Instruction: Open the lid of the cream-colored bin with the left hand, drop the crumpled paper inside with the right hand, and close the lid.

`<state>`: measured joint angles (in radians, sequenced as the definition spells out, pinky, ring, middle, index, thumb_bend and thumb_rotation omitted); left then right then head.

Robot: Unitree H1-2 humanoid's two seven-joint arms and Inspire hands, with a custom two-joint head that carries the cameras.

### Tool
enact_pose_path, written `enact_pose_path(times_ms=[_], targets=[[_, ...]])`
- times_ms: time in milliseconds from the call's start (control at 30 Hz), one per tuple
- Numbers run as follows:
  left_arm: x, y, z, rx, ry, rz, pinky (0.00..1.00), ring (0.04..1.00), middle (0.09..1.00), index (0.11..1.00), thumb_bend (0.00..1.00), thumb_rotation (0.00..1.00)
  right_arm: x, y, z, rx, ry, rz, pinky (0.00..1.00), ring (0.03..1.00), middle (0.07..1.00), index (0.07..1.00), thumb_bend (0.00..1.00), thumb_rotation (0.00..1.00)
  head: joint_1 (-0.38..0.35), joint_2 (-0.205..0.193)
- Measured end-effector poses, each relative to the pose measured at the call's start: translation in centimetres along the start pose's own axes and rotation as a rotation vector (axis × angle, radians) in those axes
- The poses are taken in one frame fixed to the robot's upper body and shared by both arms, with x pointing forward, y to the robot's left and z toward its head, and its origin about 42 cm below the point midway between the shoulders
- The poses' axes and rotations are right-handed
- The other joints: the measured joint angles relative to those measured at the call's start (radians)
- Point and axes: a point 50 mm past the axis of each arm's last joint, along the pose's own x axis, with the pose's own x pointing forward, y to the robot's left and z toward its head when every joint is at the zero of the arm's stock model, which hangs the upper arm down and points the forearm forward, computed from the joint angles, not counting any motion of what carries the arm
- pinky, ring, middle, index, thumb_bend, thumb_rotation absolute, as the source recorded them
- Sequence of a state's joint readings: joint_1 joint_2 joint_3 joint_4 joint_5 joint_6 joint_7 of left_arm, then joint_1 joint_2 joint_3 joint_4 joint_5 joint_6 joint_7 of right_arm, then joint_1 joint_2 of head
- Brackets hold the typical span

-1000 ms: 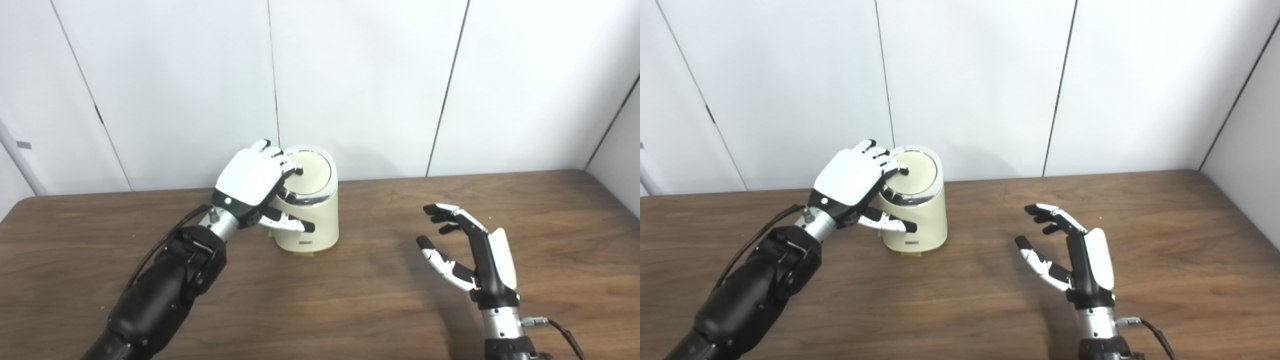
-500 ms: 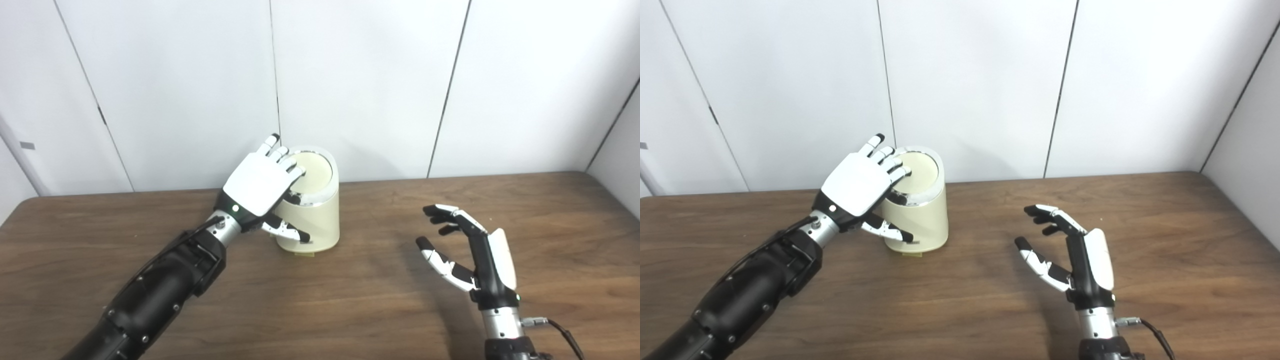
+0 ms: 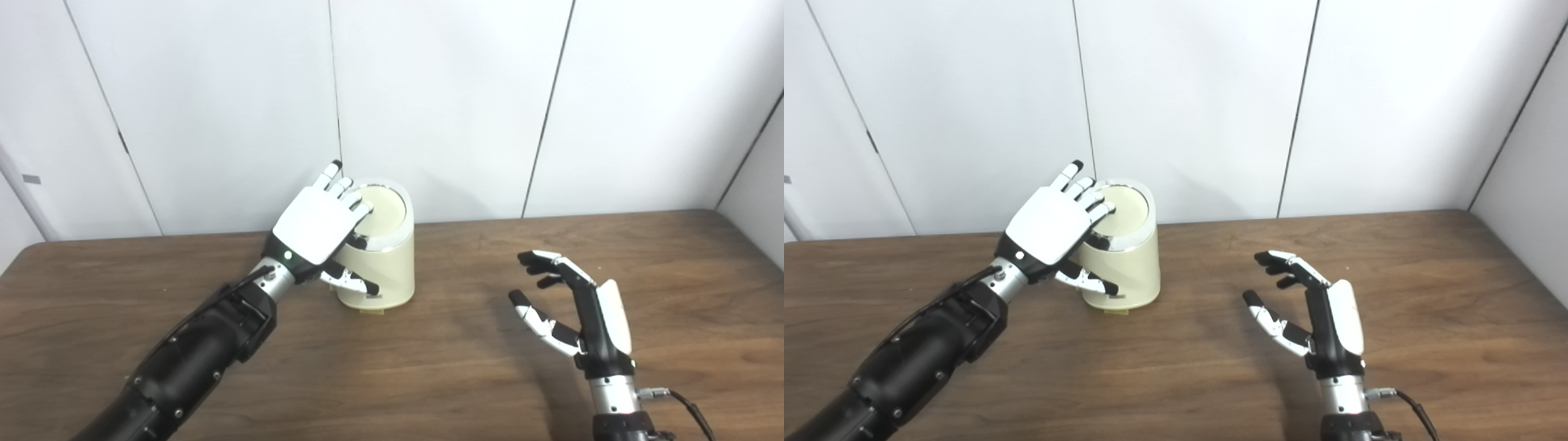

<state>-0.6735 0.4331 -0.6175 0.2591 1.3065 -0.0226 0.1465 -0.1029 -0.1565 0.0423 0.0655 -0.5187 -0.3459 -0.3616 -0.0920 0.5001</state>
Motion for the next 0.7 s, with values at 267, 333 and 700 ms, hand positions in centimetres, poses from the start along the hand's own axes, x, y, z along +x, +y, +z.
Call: enact_pose_path(times_ms=[267, 333, 700], targets=[[-2.2, 1.4, -0.5, -0.243, 0.105, 0.058, 1.00, 0.865, 0.802, 0.795, 0.80, 0.88, -0.1, -0.2, 0.3, -0.003, -0.006, -0.003, 0.52, 0.644, 0.679, 0.681, 0.27, 0.43, 0.003, 0.002], [-2.3, 2.2, -0.9, -0.276, 0.123, 0.080, 1.00, 0.858, 0.794, 0.799, 0.79, 0.86, -0.1, -0.2, 0.3, -0.005, -0.007, -0.003, 0.52, 0.643, 0.678, 0.679, 0.27, 0.41, 0.003, -0.003], [-2.0, 5.2, -2.0, -0.339, 0.163, 0.225, 1.00, 0.927, 0.888, 0.910, 0.78, 0.82, -0.1, -0.1, 0.2, -0.008, -0.007, -0.004, 0.52, 0.640, 0.678, 0.682, 0.28, 0.45, 0.006, -0.008]])
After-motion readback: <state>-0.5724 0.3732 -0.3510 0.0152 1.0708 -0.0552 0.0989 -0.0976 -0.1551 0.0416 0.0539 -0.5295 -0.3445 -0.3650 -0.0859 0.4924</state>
